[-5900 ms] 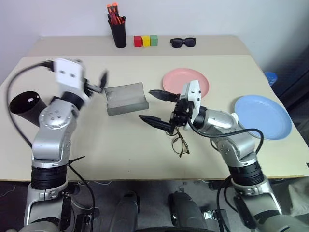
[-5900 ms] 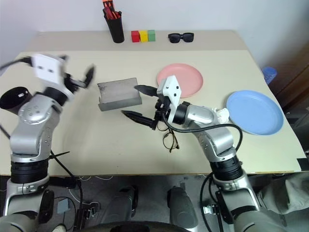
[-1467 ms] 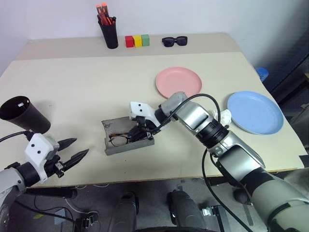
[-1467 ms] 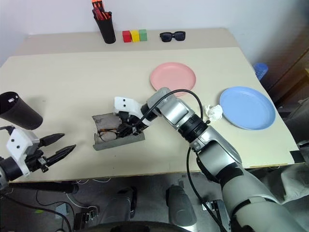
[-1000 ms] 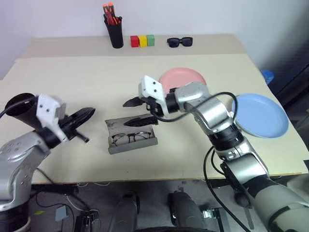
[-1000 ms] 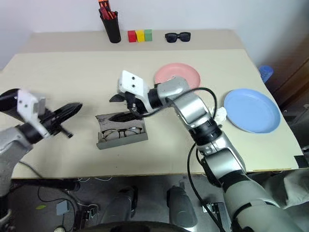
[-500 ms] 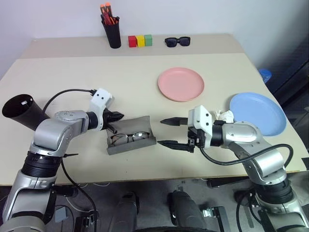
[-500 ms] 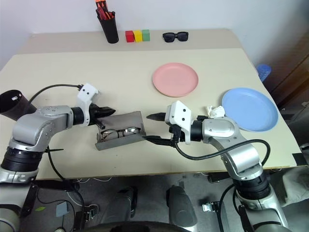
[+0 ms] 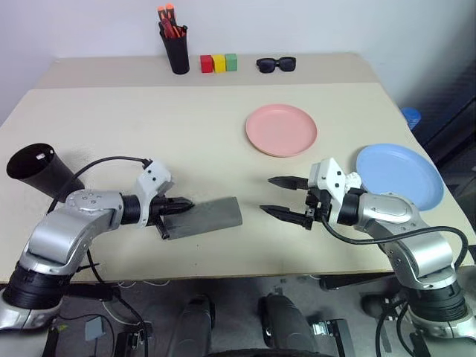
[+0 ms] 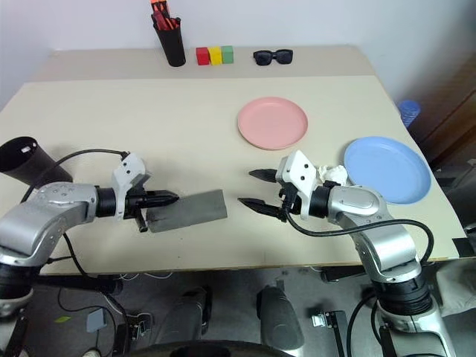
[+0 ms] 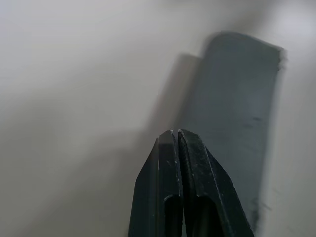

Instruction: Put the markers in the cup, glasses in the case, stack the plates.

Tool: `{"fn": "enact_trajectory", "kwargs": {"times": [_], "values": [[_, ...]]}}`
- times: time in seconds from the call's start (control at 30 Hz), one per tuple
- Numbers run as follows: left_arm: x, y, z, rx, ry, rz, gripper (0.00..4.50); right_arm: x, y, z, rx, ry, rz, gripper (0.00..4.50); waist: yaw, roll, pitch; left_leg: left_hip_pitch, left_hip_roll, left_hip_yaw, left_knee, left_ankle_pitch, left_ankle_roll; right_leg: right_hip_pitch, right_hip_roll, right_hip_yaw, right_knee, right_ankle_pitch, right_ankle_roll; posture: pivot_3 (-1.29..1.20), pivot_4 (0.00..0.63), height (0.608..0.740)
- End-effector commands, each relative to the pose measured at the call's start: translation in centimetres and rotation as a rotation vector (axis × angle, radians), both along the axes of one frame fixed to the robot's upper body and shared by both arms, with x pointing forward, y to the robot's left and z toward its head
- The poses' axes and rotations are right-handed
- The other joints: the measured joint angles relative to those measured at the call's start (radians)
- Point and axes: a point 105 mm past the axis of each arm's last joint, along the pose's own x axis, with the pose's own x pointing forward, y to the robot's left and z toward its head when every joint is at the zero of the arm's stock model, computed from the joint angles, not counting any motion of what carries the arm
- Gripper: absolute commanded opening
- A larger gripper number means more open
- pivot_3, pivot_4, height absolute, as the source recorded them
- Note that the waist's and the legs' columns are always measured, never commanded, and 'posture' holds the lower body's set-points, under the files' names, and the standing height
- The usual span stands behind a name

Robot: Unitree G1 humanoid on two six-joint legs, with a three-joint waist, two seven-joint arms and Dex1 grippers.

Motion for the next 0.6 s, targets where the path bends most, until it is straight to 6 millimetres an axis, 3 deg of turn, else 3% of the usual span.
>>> {"fn": "enact_trajectory", "kwargs": {"times": [0.03, 0.17, 0.3, 0.37, 0.5, 0.6], "values": [[-0.7, -0.1, 0.4, 0.035, -0.063, -0.024, 0.08, 0.3, 0.3, 0.8, 0.0, -0.051, 0.02, 3.09, 0.0, 0.0, 0.0, 0.0, 0.0, 0.0, 0.0, 0.0, 0.0, 0.0, 0.0, 0.0, 0.0, 0.0, 0.0, 0.0, 0.15, 0.74], [0.6, 0.2, 1.0, 0.006, -0.176, 0.047, 0.08, 2.4, -0.2, 0.3, -0.06, -0.039, -0.059, 3.09, 0.001, 0.0, 0.0, 0.001, 0.0, 0.0, 0.0, 0.0, 0.0, 0.0, 0.0, 0.0, 0.0, 0.0, 0.0, 0.0, 0.15, 0.74], [2.3, 0.3, 4.2, -0.175, -0.401, 0.169, 0.08, 7.8, -1.9, 0.4, -0.164, -0.145, -0.283, 3.09, -0.001, 0.0, 0.0, 0.0, 0.0, 0.0, 0.002, 0.0, 0.0, 0.001, 0.0, 0.0, 0.0, 0.0, 0.0, 0.0, 0.15, 0.74], [1.9, 0.0, 4.7, -0.212, -0.462, 0.165, 0.08, 9.7, -2.5, 0.4, -0.229, -0.212, -0.344, 3.09, -0.001, 0.0, 0.0, 0.0, 0.0, 0.001, 0.002, 0.0, 0.0, 0.0, 0.0, 0.0, 0.0, 0.0, 0.0, 0.0, 0.15, 0.74], [0.4, -0.5, 3.8, -0.234, -0.45, 0.138, 0.08, 12.3, -2.9, -1.1, -0.479, -0.392, -0.351, 3.09, -0.004, 0.0, 0.0, 0.0, 0.0, 0.001, -0.001, 0.0, 0.0, -0.001, 0.0, 0.0, 0.0, 0.0, 0.0, 0.0, 0.15, 0.74], [-0.6, -0.5, 3.1, -0.229, -0.425, 0.108, 0.08, 13.8, -2.8, -1.8, -0.535, -0.438, -0.352, 3.09, -0.002, 0.0, 0.0, 0.0, 0.0, 0.003, -0.001, 0.0, 0.0, -0.002, -0.001, 0.001, -0.001, 0.0, 0.0, 0.0, 0.15, 0.74]]}}
